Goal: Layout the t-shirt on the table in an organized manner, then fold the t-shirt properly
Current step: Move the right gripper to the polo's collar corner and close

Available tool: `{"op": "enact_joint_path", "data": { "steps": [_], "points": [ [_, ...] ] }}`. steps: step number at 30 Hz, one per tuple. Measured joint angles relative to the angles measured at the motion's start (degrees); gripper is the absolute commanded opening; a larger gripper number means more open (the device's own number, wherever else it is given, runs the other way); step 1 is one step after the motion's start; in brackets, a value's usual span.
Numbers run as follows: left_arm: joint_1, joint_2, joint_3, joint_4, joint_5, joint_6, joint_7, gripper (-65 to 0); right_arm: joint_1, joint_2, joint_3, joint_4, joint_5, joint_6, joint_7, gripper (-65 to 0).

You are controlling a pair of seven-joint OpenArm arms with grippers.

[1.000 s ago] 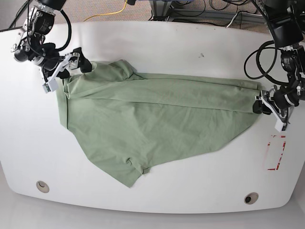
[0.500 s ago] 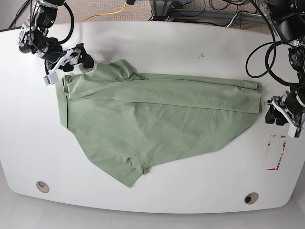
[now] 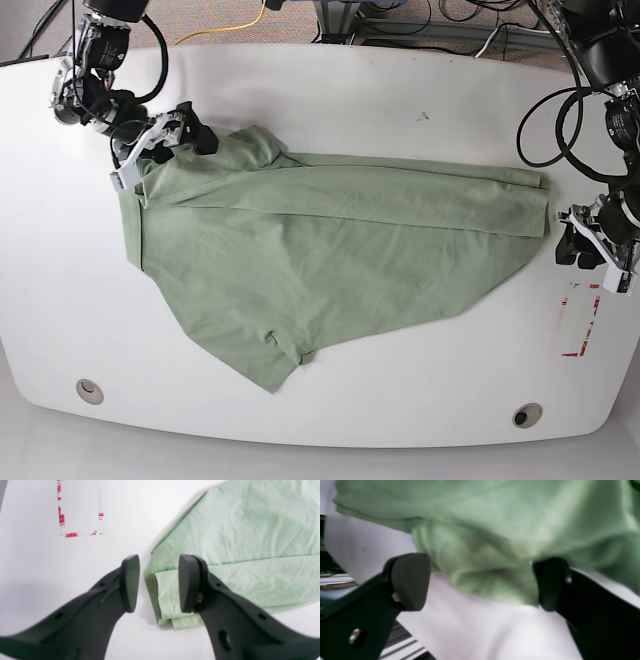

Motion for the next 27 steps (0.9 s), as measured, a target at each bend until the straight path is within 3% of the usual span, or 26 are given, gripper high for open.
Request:
{"op": "enact_joint_path", "data": {
  "steps": [4,6,8,9,10,14,23,27],
  "points": [
    [0.0,0.1,0.0,0.0,0.0,0.0,0.0,-41.1,-0.6,-1.2,-0.2,0.3,1.7,0.2,-0.9,-7.1],
    [0.3,0.0,0.0,0.0,0.0,0.0,0.0,-41.1,-0.7,-1.2,-0.2,0.4,2.1,0.2,-0.9,-16.0],
    [0.5,-0.1,0.0,0.0,0.0,0.0,0.0,-41.1,-0.7,-1.2,-0.2,0.5,1.9,0.2,-1.4,-29.3],
    [0.7,0.0,0.0,0.0,0.0,0.0,0.0,-41.1,-0.7,-1.1,-0.2,0.5,1.2,0.0,-1.9,-32.3],
    [0.7,0.0,0.0,0.0,0.0,0.0,0.0,-41.1,-0.7,-1.1,-0.2,0.5,0.9,0.0,-2.3,-43.4],
    [1.0,0.1,0.0,0.0,0.0,0.0,0.0,-41.1,-0.9,-1.2,-0.2,0.4,-0.4,-0.5,-3.0,-65.0],
    [1.1,0.1,0.0,0.0,0.0,0.0,0.0,-41.1,-0.8,-1.3,-0.3,1.4,0.2,-0.7,-6.9,-64.8],
    [1.1,0.1,0.0,0.0,0.0,0.0,0.0,-41.1,-1.2,-1.3,-0.3,5.1,7.0,-0.6,-7.9,-65.0]
  ]
}}
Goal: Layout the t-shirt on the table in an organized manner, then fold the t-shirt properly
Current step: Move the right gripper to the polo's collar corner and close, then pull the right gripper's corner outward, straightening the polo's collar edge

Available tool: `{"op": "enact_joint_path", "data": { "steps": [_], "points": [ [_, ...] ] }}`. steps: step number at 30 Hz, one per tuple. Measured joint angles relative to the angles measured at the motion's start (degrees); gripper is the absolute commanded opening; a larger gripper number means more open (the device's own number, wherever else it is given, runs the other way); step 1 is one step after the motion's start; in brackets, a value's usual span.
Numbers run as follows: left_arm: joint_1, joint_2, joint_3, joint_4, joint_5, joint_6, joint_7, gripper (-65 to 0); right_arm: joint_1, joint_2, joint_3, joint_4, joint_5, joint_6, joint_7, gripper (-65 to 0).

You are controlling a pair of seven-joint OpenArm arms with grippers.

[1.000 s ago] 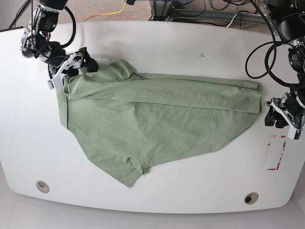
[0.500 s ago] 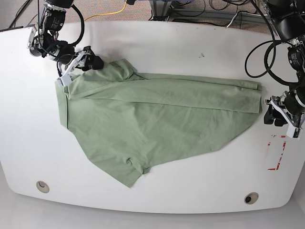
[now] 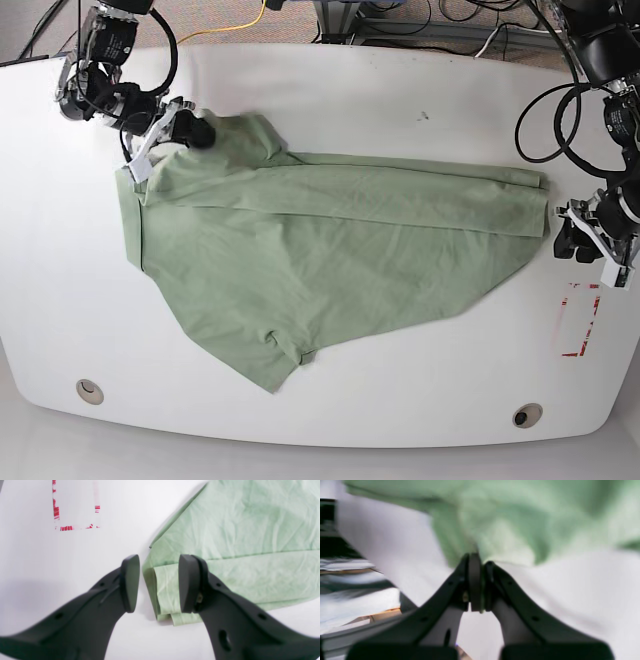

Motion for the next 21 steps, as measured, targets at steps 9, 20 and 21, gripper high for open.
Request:
{"op": "enact_joint_path", "data": {
  "steps": [9,20,21],
  "points": [
    [0.0,0.0,0.0,0.0,0.2,0.0,0.0,-41.1,1.8,0.0,-0.3,1.2,13.7,0.0,-2.0,-65.0],
    [0.0,0.0,0.1,0.0,0.1,0.0,0.0,-41.1,11.0,-1.4,0.0,-2.6,15.0,0.0,-1.8,-64.8],
    [0.0,0.0,0.1,0.0,0.2,0.0,0.0,-41.1,11.9,-1.6,-0.1,-4.0,14.9,0.0,-1.9,-64.8]
  ]
}}
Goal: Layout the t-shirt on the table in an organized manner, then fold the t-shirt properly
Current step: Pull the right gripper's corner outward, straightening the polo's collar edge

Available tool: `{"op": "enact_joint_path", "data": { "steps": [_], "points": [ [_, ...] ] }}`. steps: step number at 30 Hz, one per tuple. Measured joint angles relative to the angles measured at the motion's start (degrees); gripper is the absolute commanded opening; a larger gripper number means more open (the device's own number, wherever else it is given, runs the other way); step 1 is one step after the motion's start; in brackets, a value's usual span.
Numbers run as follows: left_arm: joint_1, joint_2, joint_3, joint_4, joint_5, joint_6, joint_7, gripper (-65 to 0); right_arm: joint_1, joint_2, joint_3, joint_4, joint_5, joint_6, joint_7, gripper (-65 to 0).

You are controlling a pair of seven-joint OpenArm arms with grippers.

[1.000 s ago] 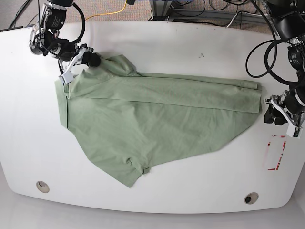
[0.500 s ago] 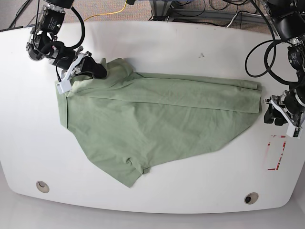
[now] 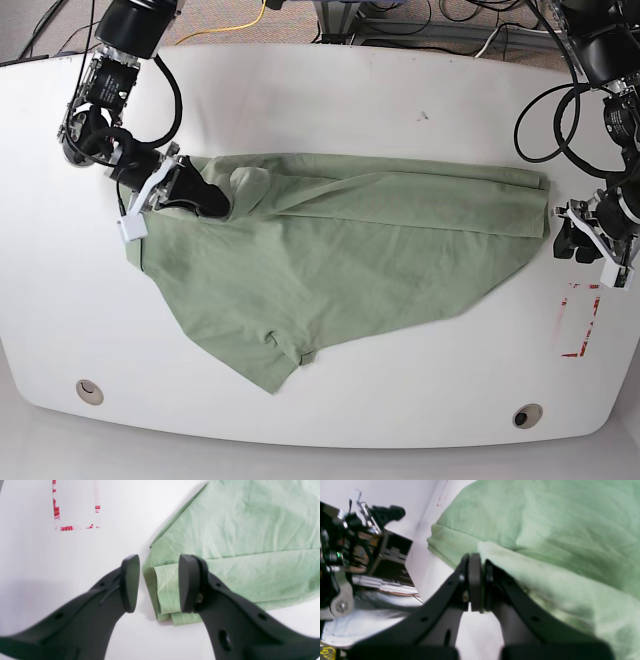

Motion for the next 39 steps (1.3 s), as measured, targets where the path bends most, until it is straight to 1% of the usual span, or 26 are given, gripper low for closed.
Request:
{"op": "enact_joint_path", "data": {
  "steps": [2,4,8,9,10,13,16,18,20,24,27,31,32,33,34,35,37,39],
  "points": [
    [0.0,0.0,0.0,-0.1,0.0,0.0,0.0,-41.1,1.5,-0.2,-0.1,-2.6,-0.1,0.3,-0.3,-63.9],
    [0.3,-0.2,0.0,-0.1,0.0,0.0,0.0,-41.1,2.9,-0.1,-0.1,-5.4,-0.7,0.0,-0.2,-60.7],
    [1.3,-0.1,0.1,-0.1,0.0,0.0,0.1,-41.1,5.7,0.2,0.0,-11.0,-0.9,-0.1,0.2,-44.7],
    [1.4,-0.1,0.1,-0.1,0.0,0.0,0.1,-41.1,6.3,0.3,0.0,-12.4,-0.7,0.0,0.2,-38.4],
    [1.5,0.0,0.1,-0.1,0.0,0.0,0.2,-41.1,6.7,0.4,0.0,-13.4,-0.7,0.0,0.2,-34.1],
    [1.5,0.0,0.1,-0.1,0.0,0.0,0.2,-41.1,8.1,1.3,0.0,-16.6,-1.0,0.0,0.2,-17.8],
    [1.5,0.0,0.1,-0.1,0.0,0.0,0.1,-41.1,9.1,2.3,0.0,-18.1,-1.2,0.0,0.2,-7.0],
    [1.6,0.0,0.1,-0.1,0.0,0.0,0.1,-41.1,9.7,3.3,0.0,-18.3,-1.4,0.0,0.2,-2.5],
    [1.9,0.0,0.2,-0.1,0.0,0.0,0.0,-41.1,10.3,4.5,0.0,-18.3,-1.2,0.0,0.3,-1.0],
    [3.1,0.0,0.2,-0.1,-0.1,0.0,0.1,-41.1,10.8,7.0,0.0,-18.2,-0.2,0.0,1.0,-0.8],
    [3.5,0.2,0.2,-0.1,0.0,-0.1,0.2,-41.1,9.8,9.8,-0.3,-17.6,-0.3,0.0,0.4,-0.8],
    [3.5,0.2,0.3,1.2,0.0,-3.3,0.2,-41.1,4.7,15.1,-0.1,-13.3,-0.5,0.0,0.3,-0.8],
    [3.5,0.2,0.2,2.1,0.1,-4.9,0.0,-41.1,3.3,16.2,0.2,-12.2,-0.7,0.1,0.5,-0.8],
    [3.5,0.2,0.3,2.7,-0.2,-6.5,0.0,-41.1,2.0,17.3,0.2,-11.0,-1.9,-0.1,0.6,-0.8],
    [3.7,0.2,0.3,3.0,-0.2,-7.1,0.0,-41.1,0.5,18.4,0.5,-9.4,-3.6,0.0,1.5,-0.8],
    [3.9,0.2,0.3,3.8,-0.2,-8.6,-0.4,-41.1,-0.7,19.2,0.5,-7.8,-5.0,0.0,2.5,-0.8],
    [4.6,0.4,0.3,4.8,-0.4,-9.5,-0.5,-41.1,-2.7,20.2,0.6,-4.8,-7.2,0.0,4.1,-0.8],
    [5.3,0.9,0.3,5.8,-0.2,-9.4,-0.3,-41.1,-4.8,20.9,0.4,-1.5,-10.5,0.0,7.2,-0.8]
  ]
}}
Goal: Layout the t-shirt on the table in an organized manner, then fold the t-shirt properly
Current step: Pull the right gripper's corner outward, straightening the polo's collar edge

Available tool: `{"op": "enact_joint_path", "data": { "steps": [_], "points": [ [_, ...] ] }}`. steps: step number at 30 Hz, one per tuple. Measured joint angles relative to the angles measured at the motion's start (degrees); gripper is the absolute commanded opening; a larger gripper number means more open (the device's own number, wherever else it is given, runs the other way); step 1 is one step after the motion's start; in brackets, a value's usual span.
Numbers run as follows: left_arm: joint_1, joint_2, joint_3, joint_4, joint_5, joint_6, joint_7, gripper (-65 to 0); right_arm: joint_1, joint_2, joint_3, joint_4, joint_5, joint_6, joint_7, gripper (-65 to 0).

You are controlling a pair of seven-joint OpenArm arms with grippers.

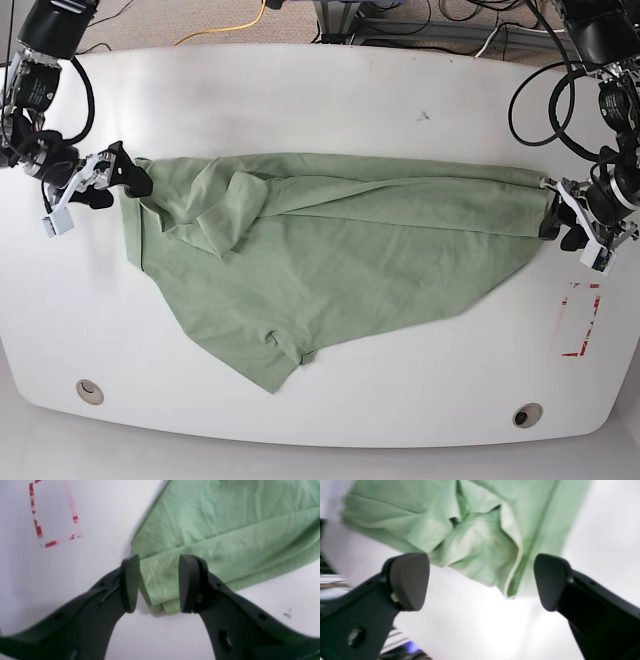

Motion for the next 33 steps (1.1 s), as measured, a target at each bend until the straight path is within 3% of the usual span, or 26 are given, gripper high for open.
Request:
{"op": "enact_joint_path", "data": {
  "steps": [6,13,23,28,33],
  "points": [
    [0.9,2.4,-0.3,2.5,0.1,0.0,0.2,-41.1,-4.0,-0.4,-0.4,5.2,-12.2,0.3,5.6,-0.8],
    [1.5,3.9,-0.3,3.0,0.1,0.0,0.1,-41.1,-3.8,-6.9,-0.7,5.0,-31.1,0.4,13.2,-0.8],
    [1.7,4.1,-0.3,3.0,0.3,0.0,0.1,-41.1,2.4,-14.3,-0.2,1.6,-49.0,0.4,17.6,-2.1],
    [1.6,4.0,-0.3,3.0,0.4,0.0,0.1,-41.1,2.8,-16.0,0.0,-2.7,-52.1,0.4,23.1,-15.2],
    [1.8,3.8,-0.3,3.0,0.4,0.0,0.2,-41.1,2.7,-15.8,0.1,-5.9,-51.8,0.4,26.5,-37.4]
  ]
}}
